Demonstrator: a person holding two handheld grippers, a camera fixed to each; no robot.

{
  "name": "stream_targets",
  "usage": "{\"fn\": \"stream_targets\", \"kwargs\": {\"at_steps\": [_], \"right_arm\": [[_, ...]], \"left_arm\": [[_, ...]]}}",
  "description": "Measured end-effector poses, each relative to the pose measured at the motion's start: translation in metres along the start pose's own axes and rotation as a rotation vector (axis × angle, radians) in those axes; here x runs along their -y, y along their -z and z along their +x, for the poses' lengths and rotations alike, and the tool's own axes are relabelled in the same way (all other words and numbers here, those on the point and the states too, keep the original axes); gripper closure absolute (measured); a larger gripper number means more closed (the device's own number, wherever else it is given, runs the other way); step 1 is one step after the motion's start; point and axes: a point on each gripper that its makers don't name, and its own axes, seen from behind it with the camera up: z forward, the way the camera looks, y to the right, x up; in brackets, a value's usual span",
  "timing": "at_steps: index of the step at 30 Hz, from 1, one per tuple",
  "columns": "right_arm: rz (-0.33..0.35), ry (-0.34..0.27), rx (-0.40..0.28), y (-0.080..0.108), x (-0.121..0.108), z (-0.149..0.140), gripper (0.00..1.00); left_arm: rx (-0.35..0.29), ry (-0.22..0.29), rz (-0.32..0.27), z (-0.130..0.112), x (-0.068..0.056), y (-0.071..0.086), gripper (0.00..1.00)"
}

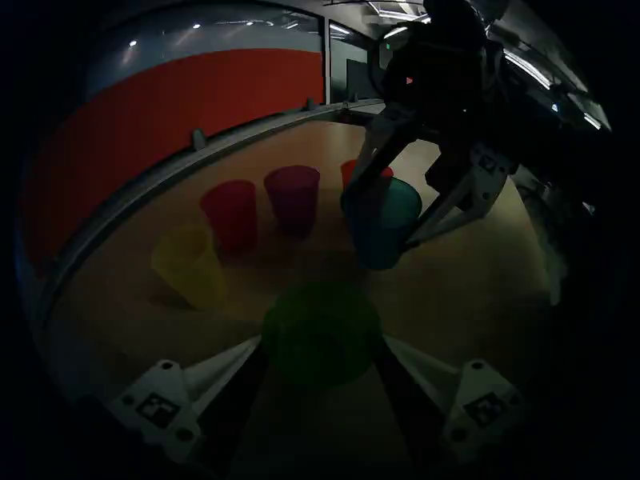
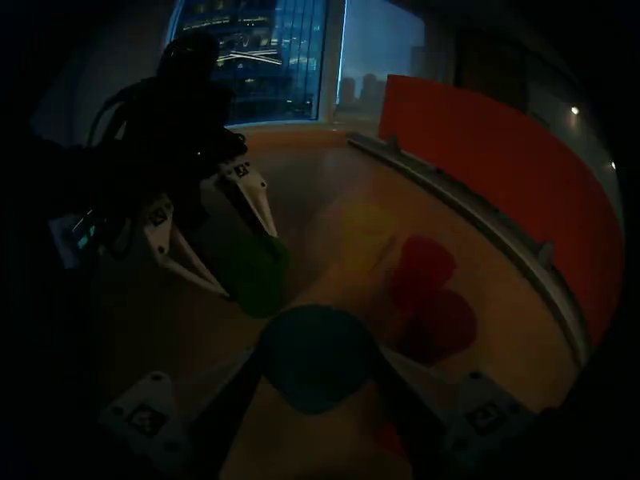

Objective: Pour water

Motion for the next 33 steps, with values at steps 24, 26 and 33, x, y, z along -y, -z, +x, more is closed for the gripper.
{"fn": "stream_targets", "kwargs": {"at_steps": [24, 26, 33], "right_arm": [[0.000, -0.011, 0.003, -0.010, 0.008, -0.011, 0.03], [0.001, -0.012, 0.003, -0.011, 0.009, -0.012, 0.03], [0.001, -0.012, 0.004, -0.014, 0.011, -0.015, 0.02]], "left_arm": [[0.043, 0.016, 0.006, -0.019, 0.001, 0.009, 0.09], [0.040, 0.015, 0.012, -0.019, 0.001, 0.011, 0.09], [0.029, 0.022, 0.023, -0.019, 0.002, 0.020, 0.08]]}}
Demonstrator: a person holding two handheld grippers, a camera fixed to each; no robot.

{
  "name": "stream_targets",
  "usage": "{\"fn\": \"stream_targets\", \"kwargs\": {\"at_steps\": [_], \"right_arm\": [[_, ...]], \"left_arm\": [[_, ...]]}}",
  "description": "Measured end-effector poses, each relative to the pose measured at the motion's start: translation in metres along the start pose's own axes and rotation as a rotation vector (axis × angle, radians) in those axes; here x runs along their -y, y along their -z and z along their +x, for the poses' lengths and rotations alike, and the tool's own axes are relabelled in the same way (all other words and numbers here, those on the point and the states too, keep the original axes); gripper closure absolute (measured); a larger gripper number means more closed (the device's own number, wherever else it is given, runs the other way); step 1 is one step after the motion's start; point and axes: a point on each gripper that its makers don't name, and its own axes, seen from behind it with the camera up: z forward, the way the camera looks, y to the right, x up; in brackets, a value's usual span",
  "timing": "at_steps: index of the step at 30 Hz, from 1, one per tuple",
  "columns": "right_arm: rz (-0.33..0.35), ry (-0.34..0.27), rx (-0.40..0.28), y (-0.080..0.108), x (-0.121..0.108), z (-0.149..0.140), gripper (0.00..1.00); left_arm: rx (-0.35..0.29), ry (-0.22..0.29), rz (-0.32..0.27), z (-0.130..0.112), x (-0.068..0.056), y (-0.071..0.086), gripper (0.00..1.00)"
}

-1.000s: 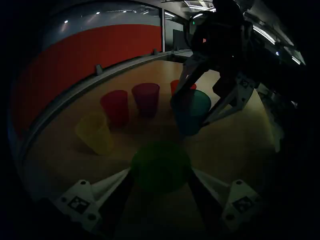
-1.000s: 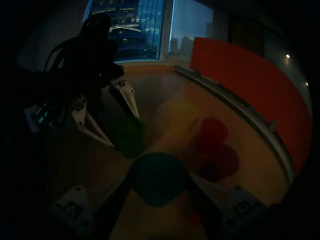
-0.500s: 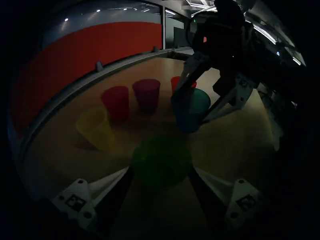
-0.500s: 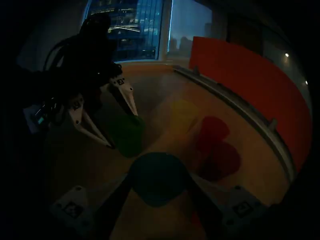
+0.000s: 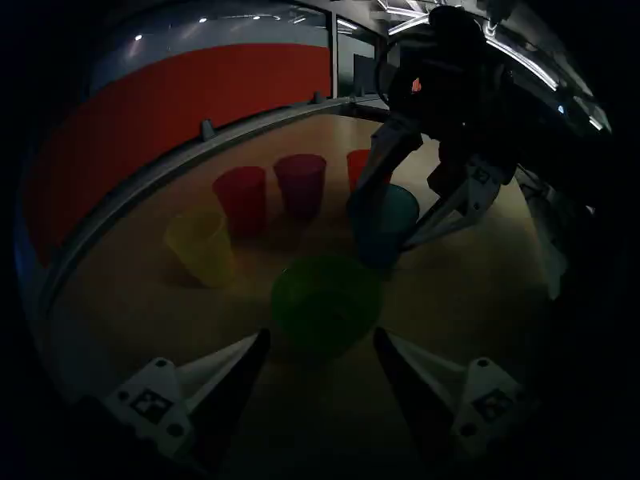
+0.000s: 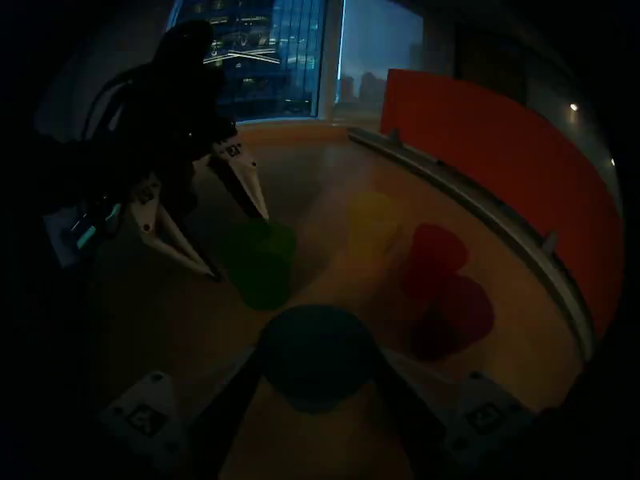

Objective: Pour water

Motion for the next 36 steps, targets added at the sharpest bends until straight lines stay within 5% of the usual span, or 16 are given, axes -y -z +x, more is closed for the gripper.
{"fn": "stream_targets", "kwargs": {"at_steps": [36], "right_arm": [[-0.057, 0.010, -0.016, 0.023, -0.006, 0.003, 0.01]], "left_arm": [[-0.020, 0.001, 0.053, 0.001, 0.001, 0.025, 0.06]]}}
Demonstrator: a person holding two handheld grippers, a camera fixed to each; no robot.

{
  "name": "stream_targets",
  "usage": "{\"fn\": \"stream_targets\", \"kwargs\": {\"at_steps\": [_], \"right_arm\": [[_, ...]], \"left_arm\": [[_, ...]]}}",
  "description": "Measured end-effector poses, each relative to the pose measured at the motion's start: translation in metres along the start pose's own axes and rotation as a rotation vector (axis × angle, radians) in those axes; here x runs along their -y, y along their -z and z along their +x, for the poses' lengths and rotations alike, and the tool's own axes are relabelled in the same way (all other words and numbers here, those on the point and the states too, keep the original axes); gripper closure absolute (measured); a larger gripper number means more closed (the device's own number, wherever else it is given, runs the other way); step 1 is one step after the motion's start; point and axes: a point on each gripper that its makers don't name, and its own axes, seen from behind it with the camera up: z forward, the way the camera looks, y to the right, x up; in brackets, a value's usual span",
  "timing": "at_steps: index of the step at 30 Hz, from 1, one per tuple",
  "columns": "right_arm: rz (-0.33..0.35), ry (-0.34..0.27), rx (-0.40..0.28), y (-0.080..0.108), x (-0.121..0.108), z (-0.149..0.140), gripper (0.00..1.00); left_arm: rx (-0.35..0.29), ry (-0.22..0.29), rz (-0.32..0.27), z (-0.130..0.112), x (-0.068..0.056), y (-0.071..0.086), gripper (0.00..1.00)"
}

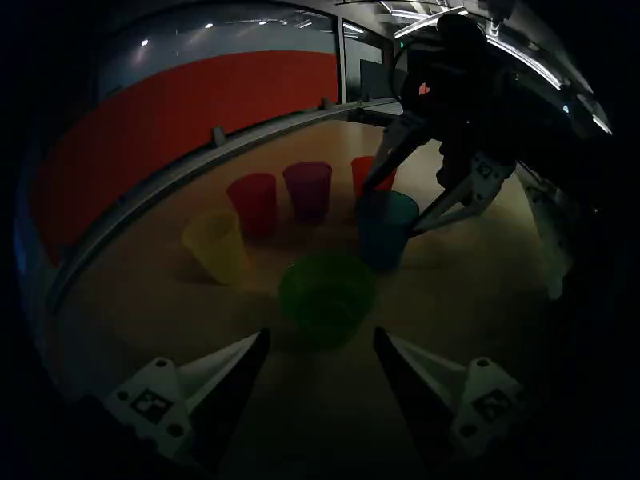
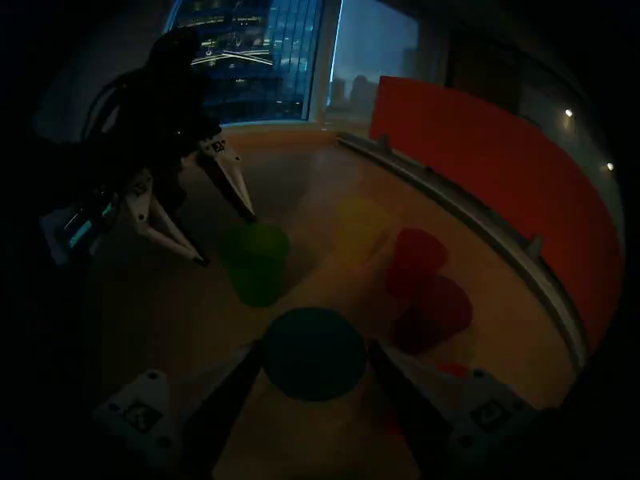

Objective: Pour water

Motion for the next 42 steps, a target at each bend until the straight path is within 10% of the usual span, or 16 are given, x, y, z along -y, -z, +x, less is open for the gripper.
{"fn": "stream_targets", "kwargs": {"at_steps": [15, 42], "right_arm": [[-0.058, -0.012, -0.066, 0.044, 0.003, 0.015, 0.01], [-0.347, -0.161, -0.263, 0.138, -0.021, 0.021, 0.00]], "left_arm": [[-0.078, 0.037, 0.083, 0.012, 0.003, 0.039, 0.05], [-0.323, 0.159, 0.386, 0.042, 0.047, 0.114, 0.04]]}}
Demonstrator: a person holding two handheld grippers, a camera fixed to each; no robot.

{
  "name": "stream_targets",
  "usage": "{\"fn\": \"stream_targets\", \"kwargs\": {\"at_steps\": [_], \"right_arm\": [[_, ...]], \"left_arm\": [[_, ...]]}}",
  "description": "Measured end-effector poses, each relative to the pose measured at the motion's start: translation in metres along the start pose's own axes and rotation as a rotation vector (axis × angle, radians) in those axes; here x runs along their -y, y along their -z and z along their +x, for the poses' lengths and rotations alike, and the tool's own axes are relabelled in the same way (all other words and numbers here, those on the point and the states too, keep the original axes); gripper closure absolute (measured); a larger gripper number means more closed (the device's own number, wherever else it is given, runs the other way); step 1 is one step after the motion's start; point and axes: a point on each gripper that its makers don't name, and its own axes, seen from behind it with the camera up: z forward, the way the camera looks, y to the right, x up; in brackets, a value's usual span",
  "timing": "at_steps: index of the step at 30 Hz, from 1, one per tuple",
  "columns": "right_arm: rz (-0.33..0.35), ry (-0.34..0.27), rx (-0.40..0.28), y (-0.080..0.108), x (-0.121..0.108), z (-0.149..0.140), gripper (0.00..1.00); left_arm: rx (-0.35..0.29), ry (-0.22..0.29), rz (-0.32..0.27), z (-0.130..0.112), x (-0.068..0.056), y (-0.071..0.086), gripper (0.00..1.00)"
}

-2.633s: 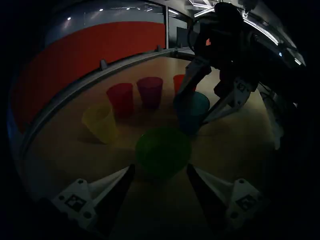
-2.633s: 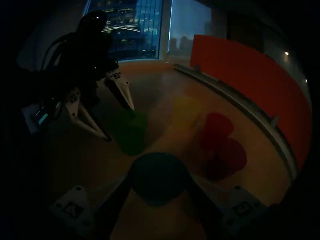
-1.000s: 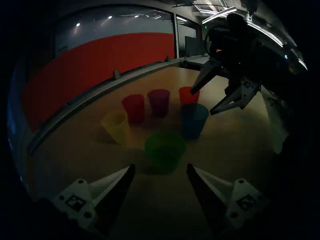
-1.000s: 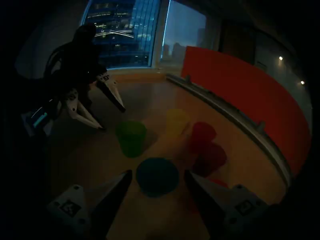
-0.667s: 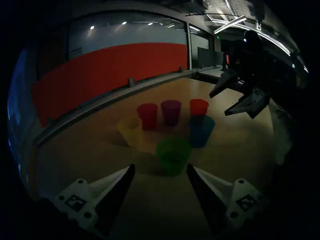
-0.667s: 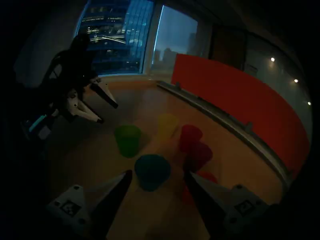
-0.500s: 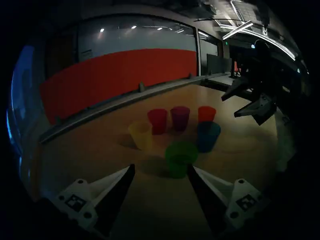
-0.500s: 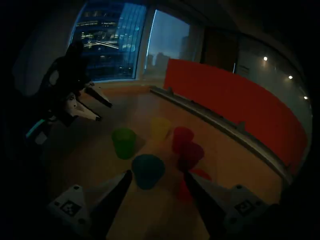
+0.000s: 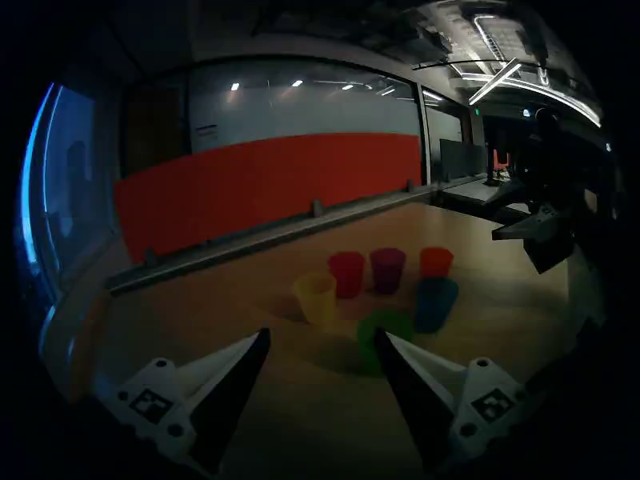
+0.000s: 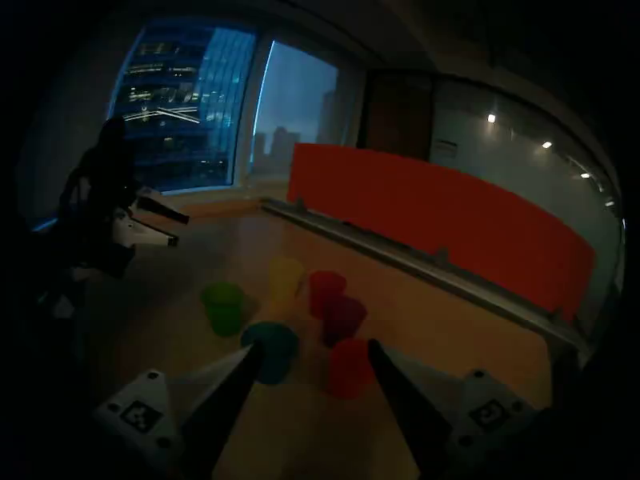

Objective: Pour water

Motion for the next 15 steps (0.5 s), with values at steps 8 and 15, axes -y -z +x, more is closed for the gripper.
{"fn": "stream_targets", "kwargs": {"at_steps": [8, 15], "right_arm": [[-0.189, -0.023, -0.099, 0.016, -0.031, 0.016, 0.00], [-0.360, -0.039, -0.164, 0.028, -0.059, 0.020, 0.00]], "left_arm": [[-0.082, 0.026, 0.108, 0.014, 0.019, 0.010, 0.04], [-0.149, 0.050, 0.183, 0.025, 0.029, 0.014, 0.04]]}}
